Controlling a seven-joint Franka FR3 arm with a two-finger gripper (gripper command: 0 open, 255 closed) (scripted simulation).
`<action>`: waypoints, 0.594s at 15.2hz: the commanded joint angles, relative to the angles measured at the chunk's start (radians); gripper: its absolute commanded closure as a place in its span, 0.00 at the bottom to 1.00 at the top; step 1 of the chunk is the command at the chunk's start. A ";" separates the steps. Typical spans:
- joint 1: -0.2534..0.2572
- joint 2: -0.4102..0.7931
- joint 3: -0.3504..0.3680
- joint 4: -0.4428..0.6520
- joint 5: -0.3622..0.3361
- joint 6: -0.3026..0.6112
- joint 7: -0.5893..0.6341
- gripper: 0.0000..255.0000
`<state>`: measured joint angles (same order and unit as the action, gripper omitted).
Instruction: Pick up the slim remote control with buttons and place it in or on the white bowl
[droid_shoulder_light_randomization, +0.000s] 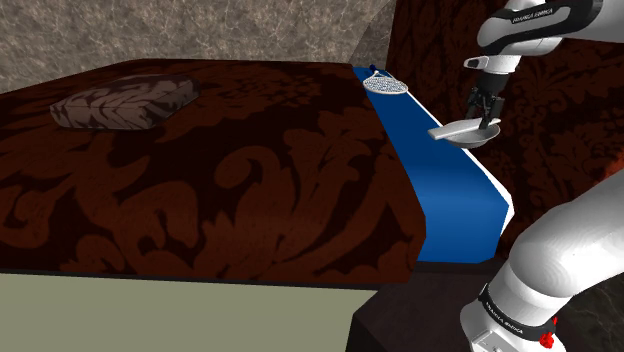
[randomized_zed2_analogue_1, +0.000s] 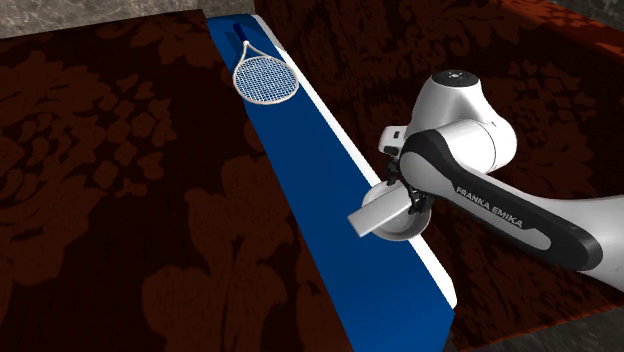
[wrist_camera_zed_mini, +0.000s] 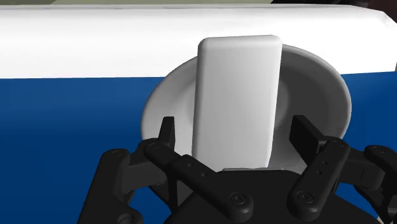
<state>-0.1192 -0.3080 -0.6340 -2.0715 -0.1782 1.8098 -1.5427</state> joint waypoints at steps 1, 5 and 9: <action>0.004 0.002 0.007 0.061 0.005 -0.060 -0.002 0.00; 0.005 0.004 0.009 0.088 0.008 -0.086 -0.003 0.00; 0.005 0.004 0.009 0.088 0.008 -0.086 -0.003 0.00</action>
<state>-0.1139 -0.3045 -0.6251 -1.9835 -0.1706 1.7238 -1.5455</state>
